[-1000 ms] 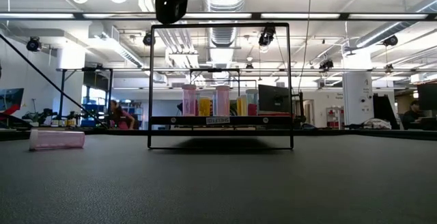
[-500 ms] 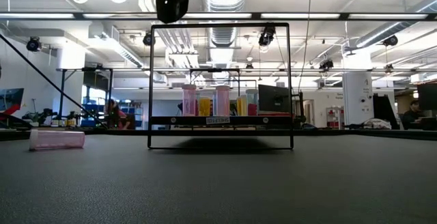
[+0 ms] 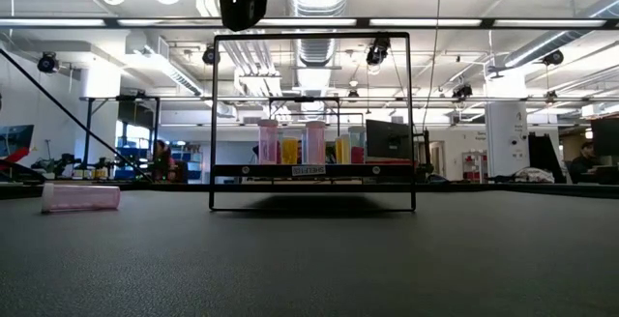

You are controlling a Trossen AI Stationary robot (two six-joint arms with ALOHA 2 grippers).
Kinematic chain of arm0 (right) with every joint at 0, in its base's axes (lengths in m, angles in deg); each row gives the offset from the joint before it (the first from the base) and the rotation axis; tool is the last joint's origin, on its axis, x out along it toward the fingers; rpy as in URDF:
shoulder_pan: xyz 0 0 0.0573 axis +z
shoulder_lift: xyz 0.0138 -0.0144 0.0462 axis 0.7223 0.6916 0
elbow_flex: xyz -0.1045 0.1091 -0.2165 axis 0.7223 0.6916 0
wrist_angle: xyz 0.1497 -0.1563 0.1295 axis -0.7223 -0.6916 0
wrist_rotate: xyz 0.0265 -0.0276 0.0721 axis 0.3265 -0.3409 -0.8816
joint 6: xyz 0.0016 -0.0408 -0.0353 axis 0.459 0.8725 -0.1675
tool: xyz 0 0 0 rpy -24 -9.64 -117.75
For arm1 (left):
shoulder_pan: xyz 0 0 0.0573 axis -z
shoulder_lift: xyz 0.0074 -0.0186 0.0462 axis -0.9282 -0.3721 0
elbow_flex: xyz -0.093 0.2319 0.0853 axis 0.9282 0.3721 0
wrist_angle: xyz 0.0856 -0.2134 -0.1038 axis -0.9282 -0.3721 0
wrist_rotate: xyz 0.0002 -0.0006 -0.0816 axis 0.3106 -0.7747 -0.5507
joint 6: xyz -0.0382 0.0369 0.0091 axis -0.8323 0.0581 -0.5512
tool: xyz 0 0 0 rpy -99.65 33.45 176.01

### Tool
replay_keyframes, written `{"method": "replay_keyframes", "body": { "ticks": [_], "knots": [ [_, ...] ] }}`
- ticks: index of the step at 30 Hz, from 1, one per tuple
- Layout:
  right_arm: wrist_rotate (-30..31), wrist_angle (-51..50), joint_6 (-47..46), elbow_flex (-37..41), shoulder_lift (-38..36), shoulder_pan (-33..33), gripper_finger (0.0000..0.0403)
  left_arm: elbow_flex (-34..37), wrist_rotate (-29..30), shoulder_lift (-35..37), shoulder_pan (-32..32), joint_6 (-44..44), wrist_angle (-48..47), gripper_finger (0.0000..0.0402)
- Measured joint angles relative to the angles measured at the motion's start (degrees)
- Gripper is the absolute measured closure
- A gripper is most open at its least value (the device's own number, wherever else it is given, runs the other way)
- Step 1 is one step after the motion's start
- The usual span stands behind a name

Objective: Pick and place medicine bottles onto shelf by color
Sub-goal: Put the yellow medicine bottle on the shelf aligned with the other yellow medicine bottles

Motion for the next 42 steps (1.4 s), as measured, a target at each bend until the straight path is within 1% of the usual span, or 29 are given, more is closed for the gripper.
{"method": "replay_keyframes", "body": {
  "ticks": [8,17,26,32,38,42],
  "knots": [
    [0.1,-0.8,-1.5,0.0,0.0,0.0,0.0260,0.0,0.0,0.0,0.1,0.0,0.2,0.0295],
    [0.0,-0.8,-2.2,0.0,0.0,-0.5,0.0269,0.2,-1.1,0.0,0.1,1.8,1.2,0.0295],
    [-0.3,-1.2,-2.2,0.0,0.0,-0.5,0.0305,0.1,-1.5,0.0,0.1,3.3,1.3,0.0295],
    [-0.3,-1.5,-3.4,0.0,0.0,-0.5,0.0307,0.2,-1.4,0.0,0.0,5.0,1.5,0.0295],
    [-0.4,-2.4,-5.1,-0.1,-0.1,-0.5,0.0307,0.4,-1.1,0.0,0.0,9.2,2.8,0.0295],
    [-0.6,-2.9,-5.2,-0.1,-0.2,-0.5,0.0307,0.4,-1.2,-0.4,0.0,9.6,3.0,0.0285]
  ]
}}
